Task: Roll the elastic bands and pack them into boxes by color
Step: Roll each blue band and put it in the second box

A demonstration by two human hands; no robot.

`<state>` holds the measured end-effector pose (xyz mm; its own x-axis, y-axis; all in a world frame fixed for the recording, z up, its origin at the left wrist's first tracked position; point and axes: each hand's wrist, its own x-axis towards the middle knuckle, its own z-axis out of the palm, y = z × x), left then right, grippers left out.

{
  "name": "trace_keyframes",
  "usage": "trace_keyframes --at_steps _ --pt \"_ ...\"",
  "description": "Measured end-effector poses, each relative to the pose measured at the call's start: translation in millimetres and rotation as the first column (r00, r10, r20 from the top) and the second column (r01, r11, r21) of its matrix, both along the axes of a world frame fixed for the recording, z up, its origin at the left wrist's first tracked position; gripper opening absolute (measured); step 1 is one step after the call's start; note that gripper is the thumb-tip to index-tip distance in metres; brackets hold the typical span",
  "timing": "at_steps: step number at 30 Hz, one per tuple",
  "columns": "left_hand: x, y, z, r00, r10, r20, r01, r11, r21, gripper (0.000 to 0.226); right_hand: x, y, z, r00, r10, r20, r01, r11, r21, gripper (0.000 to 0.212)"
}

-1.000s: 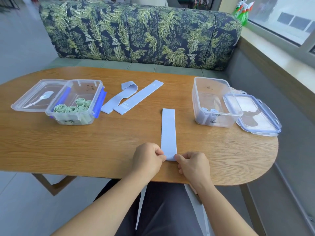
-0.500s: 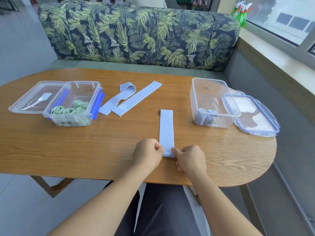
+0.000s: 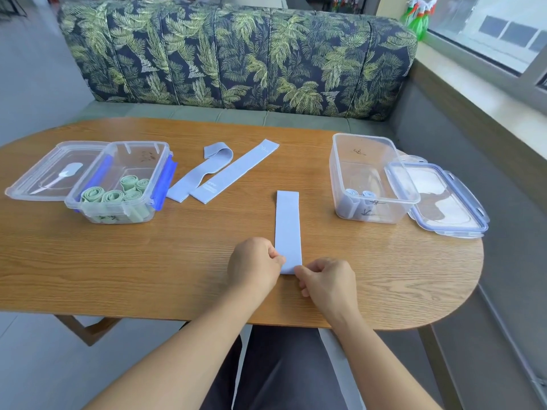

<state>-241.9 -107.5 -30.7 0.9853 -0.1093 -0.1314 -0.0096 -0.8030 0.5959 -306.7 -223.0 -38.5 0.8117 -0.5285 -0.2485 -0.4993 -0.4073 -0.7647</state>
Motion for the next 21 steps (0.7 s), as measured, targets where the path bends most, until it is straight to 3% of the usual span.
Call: trace_keyframes --at_steps 4,12,16,21 --pt "-4.2 2.5 -2.6 1.000 0.008 0.018 -0.006 0.998 -0.068 0.013 0.6 -2.5 -1.1 1.000 0.008 -0.002 -0.008 1.000 0.019 0.021" --pt "-19.9 21.2 -16.3 0.994 0.082 -0.069 -0.101 0.932 -0.348 0.015 5.5 -8.2 -1.1 0.999 0.026 -0.036 -0.024 0.997 0.067 0.018" --pt "-26.5 11.2 -19.4 0.998 0.063 0.020 -0.053 0.947 -0.316 0.014 11.6 -12.1 1.4 0.997 0.022 -0.072 -0.014 0.994 0.104 0.020" --pt "-13.9 8.1 -12.5 0.999 0.049 0.008 -0.047 0.979 -0.197 0.005 21.1 -18.4 4.0 0.993 0.048 -0.110 -0.033 0.991 0.132 0.025"
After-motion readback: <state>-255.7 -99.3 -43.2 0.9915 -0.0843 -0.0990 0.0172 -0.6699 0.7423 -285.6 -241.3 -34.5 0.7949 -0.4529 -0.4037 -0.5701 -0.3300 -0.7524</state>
